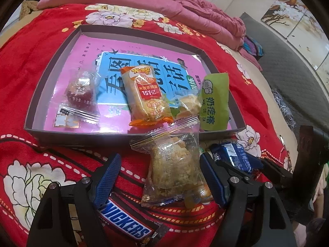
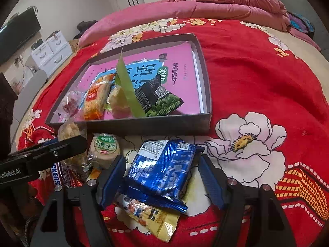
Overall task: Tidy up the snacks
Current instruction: 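Move the left tool to the clear crumbly-snack bag while the right tool reaches the blue packet, then grasp the clear bag with the left tool while the right tool grasps the blue packet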
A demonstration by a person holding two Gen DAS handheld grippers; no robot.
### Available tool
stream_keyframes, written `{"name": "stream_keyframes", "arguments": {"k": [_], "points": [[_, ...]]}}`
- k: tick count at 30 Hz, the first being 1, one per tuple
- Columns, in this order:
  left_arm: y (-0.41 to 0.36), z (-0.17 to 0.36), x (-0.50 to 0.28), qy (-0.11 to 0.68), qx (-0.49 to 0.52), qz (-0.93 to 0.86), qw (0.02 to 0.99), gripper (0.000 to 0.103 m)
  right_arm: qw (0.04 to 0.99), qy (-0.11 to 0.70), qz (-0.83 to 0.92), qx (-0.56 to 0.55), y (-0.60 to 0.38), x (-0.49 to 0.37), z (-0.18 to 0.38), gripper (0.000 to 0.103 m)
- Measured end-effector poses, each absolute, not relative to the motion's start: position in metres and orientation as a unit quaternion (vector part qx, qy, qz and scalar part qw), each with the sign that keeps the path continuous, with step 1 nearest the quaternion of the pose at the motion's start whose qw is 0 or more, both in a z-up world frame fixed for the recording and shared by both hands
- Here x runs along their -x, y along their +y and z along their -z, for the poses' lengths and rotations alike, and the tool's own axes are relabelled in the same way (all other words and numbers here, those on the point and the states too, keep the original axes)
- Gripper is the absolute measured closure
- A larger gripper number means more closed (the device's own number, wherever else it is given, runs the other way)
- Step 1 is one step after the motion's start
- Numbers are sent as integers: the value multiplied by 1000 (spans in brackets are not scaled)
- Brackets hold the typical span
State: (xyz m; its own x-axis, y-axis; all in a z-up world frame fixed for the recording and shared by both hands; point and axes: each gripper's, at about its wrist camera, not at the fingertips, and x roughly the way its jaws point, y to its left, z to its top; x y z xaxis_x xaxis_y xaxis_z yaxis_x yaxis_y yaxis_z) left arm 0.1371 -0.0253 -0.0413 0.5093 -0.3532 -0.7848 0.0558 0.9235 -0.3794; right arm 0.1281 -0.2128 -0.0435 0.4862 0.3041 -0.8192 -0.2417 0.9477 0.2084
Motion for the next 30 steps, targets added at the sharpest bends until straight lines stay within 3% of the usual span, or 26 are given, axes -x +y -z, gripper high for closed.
{"name": "stream_keyframes", "arguments": {"k": [7, 11, 30], "points": [[-29, 42, -138, 485, 153, 124, 852, 35, 863, 486, -141, -2, -210, -129, 44, 51], [-32, 42, -138, 487, 151, 137, 850, 54, 862, 484, -148, -19, -217, -128, 42, 52], [-27, 23, -132, 453, 140, 145, 868, 59, 882, 434, -166, -81, -237, -123, 18, 52]]}}
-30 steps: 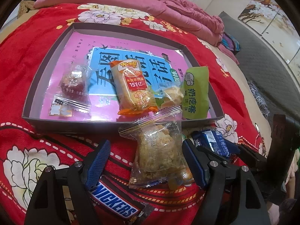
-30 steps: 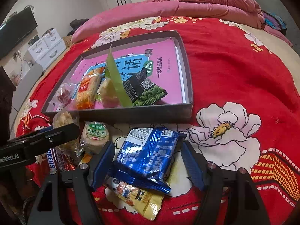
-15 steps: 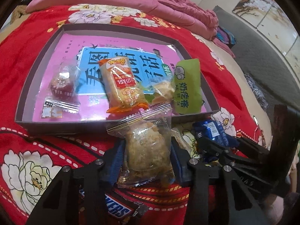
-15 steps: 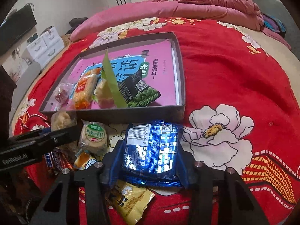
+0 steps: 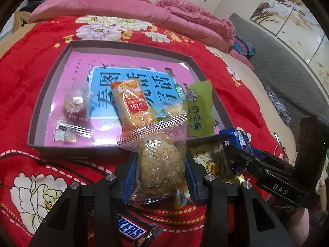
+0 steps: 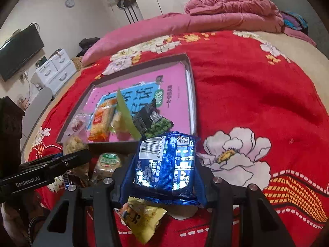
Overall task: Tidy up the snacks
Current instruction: 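Grasp the clear bag with the left tool while the right tool grasps the blue packet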
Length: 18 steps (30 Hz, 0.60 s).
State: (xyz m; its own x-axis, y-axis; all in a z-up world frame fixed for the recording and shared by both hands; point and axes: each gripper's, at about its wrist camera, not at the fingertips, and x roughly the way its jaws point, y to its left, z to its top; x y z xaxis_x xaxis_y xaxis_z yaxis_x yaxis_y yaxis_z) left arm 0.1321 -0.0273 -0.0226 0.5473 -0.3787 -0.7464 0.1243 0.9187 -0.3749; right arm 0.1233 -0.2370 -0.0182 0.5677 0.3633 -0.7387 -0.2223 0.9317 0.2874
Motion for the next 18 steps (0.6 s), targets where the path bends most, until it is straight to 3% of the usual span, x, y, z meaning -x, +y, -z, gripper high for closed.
{"name": "stream_keyframes", "arguments": {"k": [18], "points": [[-1, 12, -133, 432, 176, 133, 875, 59, 894, 406, -167, -86, -238, -125, 7, 52]]}}
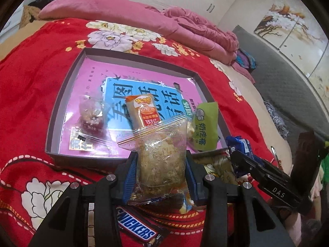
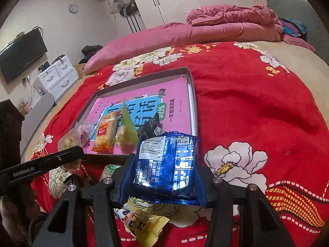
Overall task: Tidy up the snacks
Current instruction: 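Lift both held snacks and carry them over the tray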
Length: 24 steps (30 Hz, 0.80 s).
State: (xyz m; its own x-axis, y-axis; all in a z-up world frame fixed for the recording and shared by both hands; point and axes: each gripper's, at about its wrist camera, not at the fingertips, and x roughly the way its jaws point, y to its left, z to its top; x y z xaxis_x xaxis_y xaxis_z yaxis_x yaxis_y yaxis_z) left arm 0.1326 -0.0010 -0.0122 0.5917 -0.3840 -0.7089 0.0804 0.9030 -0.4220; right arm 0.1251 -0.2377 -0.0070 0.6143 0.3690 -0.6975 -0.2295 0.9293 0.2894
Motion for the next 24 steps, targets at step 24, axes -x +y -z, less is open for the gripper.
{"name": "stream_keyframes", "arguments": {"k": [24], "points": [[63, 0, -140, 381, 225, 66, 894, 59, 899, 391, -169, -104, -236, -132, 0, 52]]}}
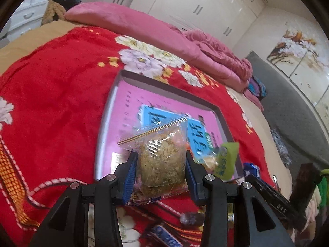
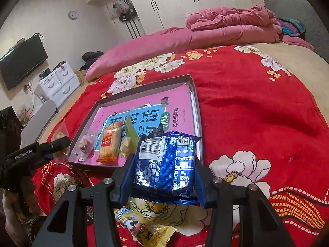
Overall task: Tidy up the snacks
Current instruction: 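Lift both held snacks and carry them over the tray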
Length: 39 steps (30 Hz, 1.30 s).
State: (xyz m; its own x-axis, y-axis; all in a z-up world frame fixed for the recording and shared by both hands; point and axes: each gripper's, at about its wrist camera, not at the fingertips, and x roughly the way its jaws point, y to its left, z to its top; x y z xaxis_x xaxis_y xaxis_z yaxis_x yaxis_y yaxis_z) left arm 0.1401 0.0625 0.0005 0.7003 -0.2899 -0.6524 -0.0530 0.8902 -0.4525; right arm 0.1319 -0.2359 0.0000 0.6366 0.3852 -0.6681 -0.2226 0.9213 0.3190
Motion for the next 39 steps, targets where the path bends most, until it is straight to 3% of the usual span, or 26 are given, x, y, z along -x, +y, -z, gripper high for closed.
{"name": "stream_keyframes", "arguments": {"k": [9, 39], "points": [[81, 4, -146, 380, 242, 42, 892, 59, 899, 390, -169, -108, -232, -134, -1, 52], [25, 18, -168, 410, 166, 60, 895, 59, 902, 381, -156, -127, -232, -151, -5, 52]]}}
